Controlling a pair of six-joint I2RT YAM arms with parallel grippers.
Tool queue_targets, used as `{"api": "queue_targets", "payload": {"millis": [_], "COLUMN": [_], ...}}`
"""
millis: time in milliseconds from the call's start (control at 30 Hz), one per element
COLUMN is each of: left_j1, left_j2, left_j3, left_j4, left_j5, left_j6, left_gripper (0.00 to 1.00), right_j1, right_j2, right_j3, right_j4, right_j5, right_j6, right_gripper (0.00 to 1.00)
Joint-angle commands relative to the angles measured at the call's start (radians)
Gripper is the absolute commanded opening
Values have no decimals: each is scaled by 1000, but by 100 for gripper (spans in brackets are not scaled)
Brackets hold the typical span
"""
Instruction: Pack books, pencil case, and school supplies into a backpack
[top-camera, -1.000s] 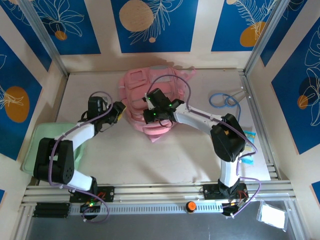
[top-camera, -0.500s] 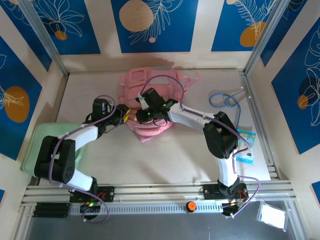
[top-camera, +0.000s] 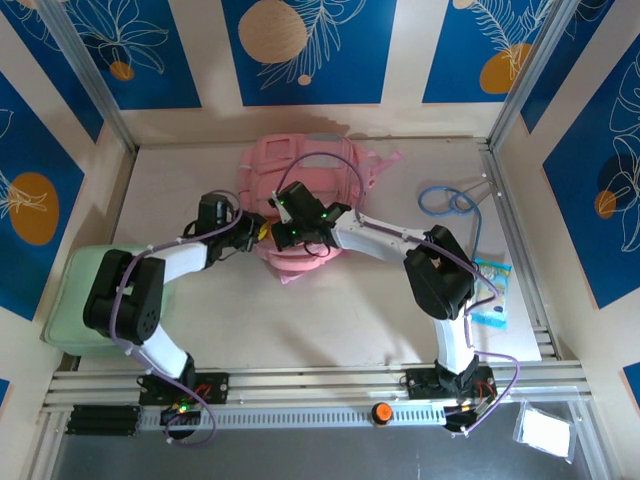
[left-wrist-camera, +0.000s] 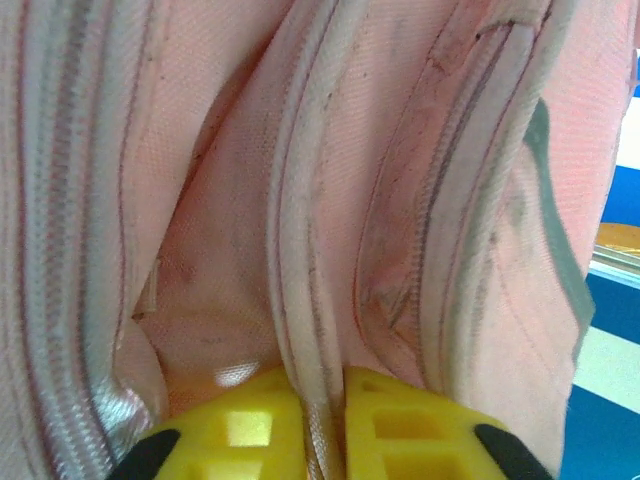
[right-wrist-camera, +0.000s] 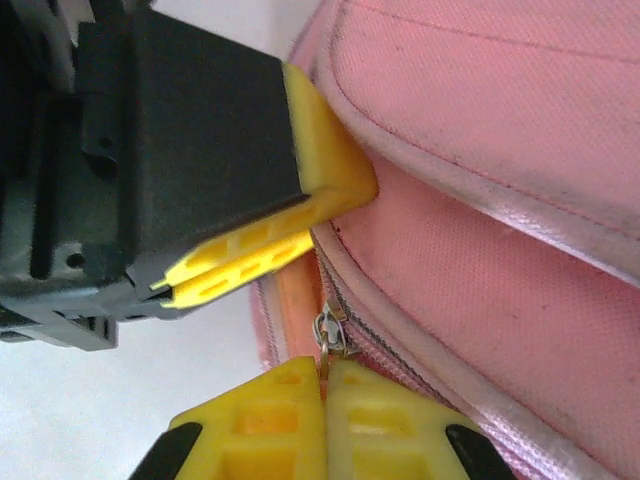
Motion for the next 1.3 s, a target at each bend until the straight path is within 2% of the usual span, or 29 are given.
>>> {"api": "queue_targets", "payload": {"millis": [0, 67, 200, 567, 700, 1000, 1267], "left_j1": [-7, -7, -3, 10, 17, 58, 89], "left_j2": [29, 32, 28, -16, -44, -88, -74], "left_j3": [63, 69, 81, 103, 111, 117, 175], "left_j4": [37, 19, -16, -111, -164, -308, -495], "left_j5": [-10, -16, -19, -22, -27, -19, 2], "left_j6": [40, 58, 96, 189, 241, 366, 552], "left_gripper": [5, 0, 0, 0, 0, 0, 0], "right_j1": [39, 39, 22, -104, -147, -263, -369], "right_j2": [-46, -51, -80, -192, -213, -283, -220], "right_j3": [-37, -55, -109, -251, -256, -326, -230], "right_j4": [-35, -65, -95, -77, -67, 49, 31], "right_j5": [153, 244, 357, 382, 372, 202, 111], "right_j6": [-23, -7, 26, 11, -47, -288, -454], "right_gripper": [0, 0, 0, 0, 0, 0, 0]}}
